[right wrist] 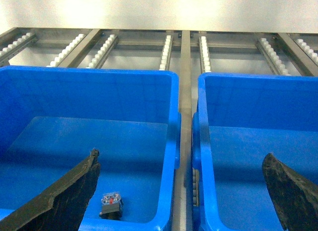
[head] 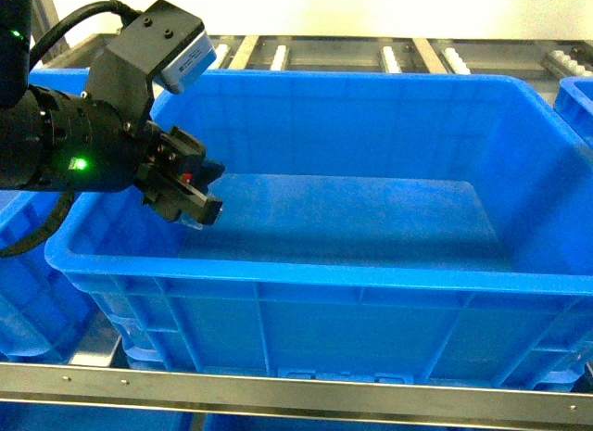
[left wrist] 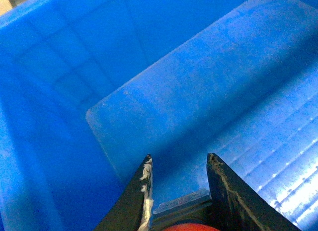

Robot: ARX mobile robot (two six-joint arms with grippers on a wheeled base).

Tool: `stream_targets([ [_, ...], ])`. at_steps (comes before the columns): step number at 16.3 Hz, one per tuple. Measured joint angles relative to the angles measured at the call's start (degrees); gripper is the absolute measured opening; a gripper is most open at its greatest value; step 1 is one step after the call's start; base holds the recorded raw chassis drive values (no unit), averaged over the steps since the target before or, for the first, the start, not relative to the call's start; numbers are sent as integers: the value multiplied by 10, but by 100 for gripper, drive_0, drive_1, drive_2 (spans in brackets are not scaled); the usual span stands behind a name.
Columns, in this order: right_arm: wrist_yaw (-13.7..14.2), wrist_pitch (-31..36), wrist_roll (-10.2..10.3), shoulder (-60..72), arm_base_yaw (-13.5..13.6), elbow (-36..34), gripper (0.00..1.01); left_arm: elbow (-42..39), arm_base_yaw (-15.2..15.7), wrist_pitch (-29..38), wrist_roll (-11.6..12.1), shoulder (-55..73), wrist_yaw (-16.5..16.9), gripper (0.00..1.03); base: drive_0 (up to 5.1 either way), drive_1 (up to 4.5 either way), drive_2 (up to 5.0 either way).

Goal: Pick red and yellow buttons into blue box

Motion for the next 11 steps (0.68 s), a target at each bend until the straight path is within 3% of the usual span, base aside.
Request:
stream_targets([
  [1, 0, 0, 0, 0, 0, 0, 98, 6, -2, 1, 0, 2, 3, 28, 0, 0, 0],
  [5, 0, 0, 0, 0, 0, 0, 98, 6, -12, 33, -24, 2, 11, 72, 0, 0, 0],
  [7, 0, 0, 0, 0, 0, 0, 98, 4, -10, 85, -56, -2, -6, 98, 0, 0, 0],
  [11, 0, 0, 0, 0, 0, 0, 98, -66, 50, 192, -125, -136, -81, 98, 0, 0, 0],
])
